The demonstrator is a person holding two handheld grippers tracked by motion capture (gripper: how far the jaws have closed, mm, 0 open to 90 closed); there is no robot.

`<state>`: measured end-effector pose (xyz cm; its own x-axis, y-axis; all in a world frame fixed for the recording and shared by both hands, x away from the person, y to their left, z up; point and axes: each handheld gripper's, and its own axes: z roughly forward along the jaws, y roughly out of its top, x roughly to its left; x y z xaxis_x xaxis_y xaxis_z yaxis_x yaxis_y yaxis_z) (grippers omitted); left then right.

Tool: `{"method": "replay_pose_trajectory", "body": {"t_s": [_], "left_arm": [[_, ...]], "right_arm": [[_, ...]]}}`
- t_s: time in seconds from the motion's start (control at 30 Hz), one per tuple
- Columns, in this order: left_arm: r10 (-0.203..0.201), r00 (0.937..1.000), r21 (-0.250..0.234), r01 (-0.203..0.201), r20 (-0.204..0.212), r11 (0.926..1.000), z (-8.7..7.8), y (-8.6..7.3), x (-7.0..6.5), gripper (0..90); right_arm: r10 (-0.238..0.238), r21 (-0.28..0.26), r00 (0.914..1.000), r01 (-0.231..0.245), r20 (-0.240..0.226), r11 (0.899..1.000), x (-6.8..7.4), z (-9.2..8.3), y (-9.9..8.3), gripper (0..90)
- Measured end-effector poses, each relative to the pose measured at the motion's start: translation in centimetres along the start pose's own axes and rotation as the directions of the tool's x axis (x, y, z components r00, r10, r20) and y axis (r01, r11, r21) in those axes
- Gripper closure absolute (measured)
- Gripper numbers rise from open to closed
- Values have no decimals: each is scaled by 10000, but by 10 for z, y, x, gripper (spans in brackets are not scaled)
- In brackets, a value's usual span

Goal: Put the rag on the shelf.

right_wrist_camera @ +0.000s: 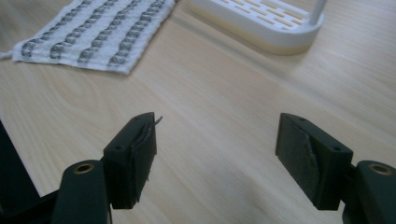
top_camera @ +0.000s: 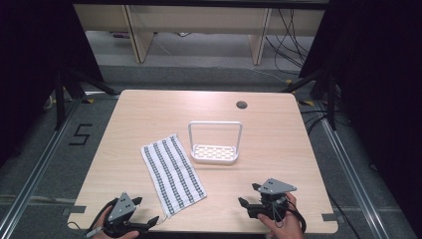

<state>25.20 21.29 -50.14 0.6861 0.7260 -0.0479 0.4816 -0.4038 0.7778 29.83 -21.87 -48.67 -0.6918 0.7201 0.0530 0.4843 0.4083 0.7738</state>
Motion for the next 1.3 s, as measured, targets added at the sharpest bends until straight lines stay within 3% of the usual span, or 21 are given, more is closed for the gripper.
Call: {"method": "replay_pose_trajectory", "body": {"t_s": [0.07,0.13,0.17,0.2,0.23,0.3,0.33,0.37,0.43,0.47,0.53,0.57,0.7,0.8,0.9,0.97,1.0,1.27,1.3], "left_arm": [[-165,9999,-156,165,-1,9997,2,0,-2,153],[-71,10000,71,71,-68,9999,3,1,-3,159],[-208,9998,-50,208,-3,9998,4,2,-5,161],[-310,9995,-192,311,74,9993,6,2,-7,163],[-71,10000,13,71,50,10000,6,4,-6,164],[-204,9996,-161,207,187,9997,10,5,-10,166],[50,9998,-32,-50,205,10000,10,6,-10,166],[-29,9999,-27,29,147,10000,11,7,-12,167],[199,9997,129,-201,167,9997,13,9,-13,168],[47,9998,-43,-46,215,10000,16,9,-15,169],[224,9995,9,-224,207,9997,17,10,-16,171],[468,9989,178,-469,84,9987,18,11,-17,171],[528,9985,235,-531,127,9983,23,15,-23,180],[1139,9934,769,-1146,140,9904,30,17,-27,215],[1289,9913,933,-1308,264,9870,34,19,-28,241],[1239,9918,775,-1261,318,9890,37,21,-31,258],[1533,9877,926,-1554,295,9835,37,22,-31,261],[1997,9787,1353,-2044,479,9695,43,27,-30,345],[1885,9811,1275,-1925,430,9730,44,27,-30,348]], "right_arm": [[55,-51,9999,-55,-106,10000,2,2,1,307],[376,96,9987,-373,-351,9993,9,5,5,307],[-61,-46,9996,60,-279,10000,6,6,6,307],[-94,-83,9996,92,-268,9999,8,7,7,307],[-94,-60,9994,92,-337,9999,9,9,9,307],[-169,-87,9992,166,-373,9998,10,12,11,308],[-183,-30,9988,182,-450,9998,10,14,12,308],[-173,-3,9983,173,-556,9999,11,16,14,309],[-288,48,9981,291,-548,9996,14,21,16,308],[-338,34,9978,340,-566,9994,15,23,18,308],[-324,58,9974,328,-638,9994,18,25,20,308],[-565,17,9961,567,-671,9984,21,31,24,308],[-633,10,9951,636,-759,9980,26,36,29,309],[-840,84,9920,851,-942,9963,31,47,35,318],[-901,132,9906,919,-1027,9957,35,55,39,336],[-1020,244,9888,1053,-1087,9941,36,59,41,340],[-960,314,9890,1001,-1125,9945,38,60,41,342],[-1285,323,9850,1330,-1156,9906,41,74,50,375],[-1305,344,9850,1351,-1131,9902,42,76,51,379]]}}
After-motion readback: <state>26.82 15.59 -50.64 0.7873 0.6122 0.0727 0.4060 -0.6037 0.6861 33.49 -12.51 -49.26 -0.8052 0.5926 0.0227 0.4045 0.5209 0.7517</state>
